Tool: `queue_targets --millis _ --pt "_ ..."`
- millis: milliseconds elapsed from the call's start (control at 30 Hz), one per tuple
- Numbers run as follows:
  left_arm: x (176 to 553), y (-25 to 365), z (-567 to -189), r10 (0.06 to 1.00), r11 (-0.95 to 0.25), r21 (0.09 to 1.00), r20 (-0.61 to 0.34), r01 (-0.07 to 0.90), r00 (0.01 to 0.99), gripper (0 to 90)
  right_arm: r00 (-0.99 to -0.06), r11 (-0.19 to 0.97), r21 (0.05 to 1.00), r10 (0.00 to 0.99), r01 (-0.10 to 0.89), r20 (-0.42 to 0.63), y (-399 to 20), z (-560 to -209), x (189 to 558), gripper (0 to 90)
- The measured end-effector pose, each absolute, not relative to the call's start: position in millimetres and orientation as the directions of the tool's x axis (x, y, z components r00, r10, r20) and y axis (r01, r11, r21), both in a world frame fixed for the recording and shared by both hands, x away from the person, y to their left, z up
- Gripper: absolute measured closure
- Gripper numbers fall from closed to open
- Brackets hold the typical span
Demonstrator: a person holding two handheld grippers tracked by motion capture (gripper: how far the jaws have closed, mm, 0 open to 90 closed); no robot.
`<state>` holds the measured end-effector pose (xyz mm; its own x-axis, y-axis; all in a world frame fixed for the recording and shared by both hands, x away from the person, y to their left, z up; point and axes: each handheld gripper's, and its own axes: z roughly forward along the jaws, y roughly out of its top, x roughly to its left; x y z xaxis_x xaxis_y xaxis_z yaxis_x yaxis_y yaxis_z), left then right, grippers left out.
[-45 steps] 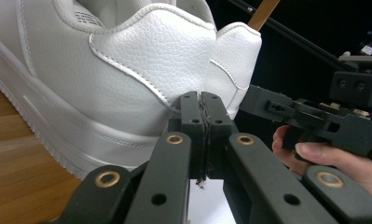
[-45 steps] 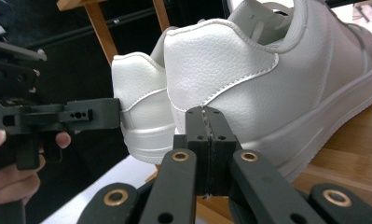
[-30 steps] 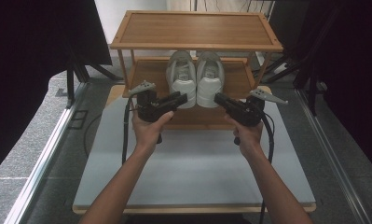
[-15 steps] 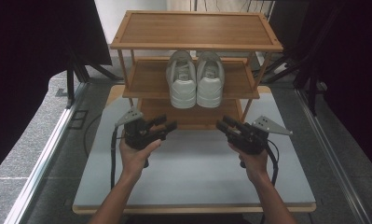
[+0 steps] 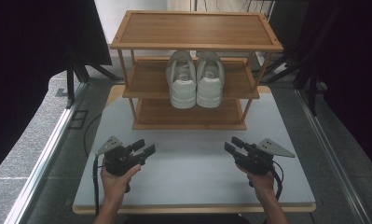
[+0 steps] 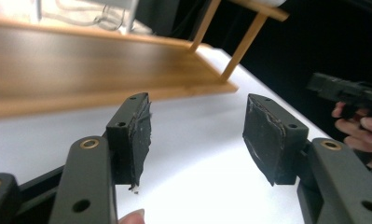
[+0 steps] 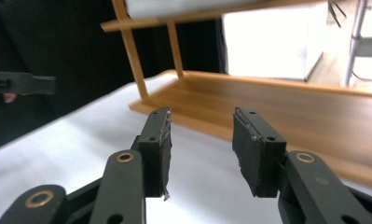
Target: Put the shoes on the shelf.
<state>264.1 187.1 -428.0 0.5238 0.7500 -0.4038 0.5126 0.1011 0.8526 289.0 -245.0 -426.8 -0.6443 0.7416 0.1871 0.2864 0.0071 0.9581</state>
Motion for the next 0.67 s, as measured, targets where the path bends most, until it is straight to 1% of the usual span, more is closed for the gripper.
queue_targets --millis 167,300,433,533,667 --pt "261 193 -440 0.761 0.117 0.837 -0.422 0.535 0.493 41.5 -0.61 -0.005 0.947 0.764 0.321 0.211 -259 -442 288 56.9" --pt "261 190 -441 0.761 0.098 0.84 -0.409 0.534 0.504 41.4 -0.604 -0.023 0.948 0.766 0.316 0.22 -264 -441 288 56.0" --pt "264 189 -441 0.761 0.087 0.841 -0.402 0.534 0.508 41.2 -0.604 -0.024 0.954 0.769 0.298 0.208 -267 -437 286 53.8" --pt "267 189 -442 0.76 0.095 0.837 -0.41 0.538 0.505 41.2 -0.596 -0.022 0.953 0.776 0.302 0.207 -271 -440 285 52.2" --pt "270 187 -443 0.757 0.1 0.834 -0.417 0.542 0.502 41.1 -0.572 -0.024 0.945 0.791 0.327 0.218 -278 -446 284 46.4"
